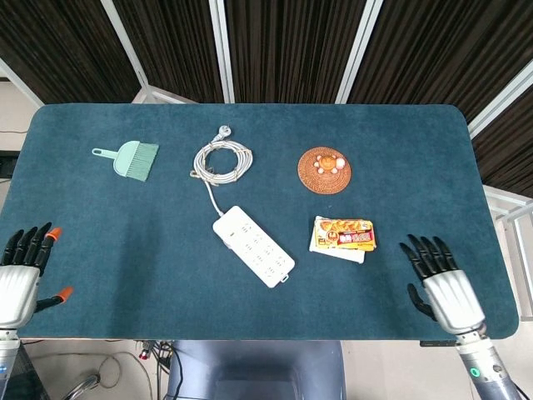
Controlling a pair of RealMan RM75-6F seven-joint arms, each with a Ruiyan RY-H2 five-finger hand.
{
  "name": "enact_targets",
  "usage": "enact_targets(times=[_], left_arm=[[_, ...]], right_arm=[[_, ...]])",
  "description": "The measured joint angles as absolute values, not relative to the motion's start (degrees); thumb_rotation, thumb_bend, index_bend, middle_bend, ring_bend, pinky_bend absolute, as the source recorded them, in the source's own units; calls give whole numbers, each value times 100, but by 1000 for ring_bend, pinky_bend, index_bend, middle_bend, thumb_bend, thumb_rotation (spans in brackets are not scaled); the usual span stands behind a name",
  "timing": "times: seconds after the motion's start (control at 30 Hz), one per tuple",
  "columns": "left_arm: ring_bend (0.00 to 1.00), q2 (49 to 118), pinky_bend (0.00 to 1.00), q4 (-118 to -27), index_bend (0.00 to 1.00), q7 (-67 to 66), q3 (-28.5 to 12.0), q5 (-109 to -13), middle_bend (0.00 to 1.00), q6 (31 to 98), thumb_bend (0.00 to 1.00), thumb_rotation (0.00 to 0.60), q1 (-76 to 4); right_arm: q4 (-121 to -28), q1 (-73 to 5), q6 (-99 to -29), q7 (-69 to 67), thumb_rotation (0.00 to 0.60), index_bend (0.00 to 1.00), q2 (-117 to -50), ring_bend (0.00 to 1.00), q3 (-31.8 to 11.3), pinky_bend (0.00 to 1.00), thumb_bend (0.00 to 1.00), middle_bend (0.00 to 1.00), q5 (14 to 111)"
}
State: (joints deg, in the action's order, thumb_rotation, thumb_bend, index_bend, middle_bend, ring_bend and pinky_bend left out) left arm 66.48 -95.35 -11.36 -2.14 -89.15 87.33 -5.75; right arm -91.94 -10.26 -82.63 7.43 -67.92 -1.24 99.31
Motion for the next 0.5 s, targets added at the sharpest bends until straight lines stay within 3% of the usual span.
enact_targets(times=[0.2, 0.5], left_arm=[[0, 6665, 0, -9879, 0, -1431, -273, -8927, 0, 8499, 0, 600, -764], [0, 6562, 0, -10733, 0, -2108, -631, -8662, 1, 7896, 0, 600, -1291]], right_arm=[[-9291, -1435, -7867, 1267, 600, 4, -7134, 61, -137, 165, 885, 48, 10359], [-9462, -1975, -6905, 1976, 600, 83, -7883, 104, -246, 198, 886, 100, 10263]])
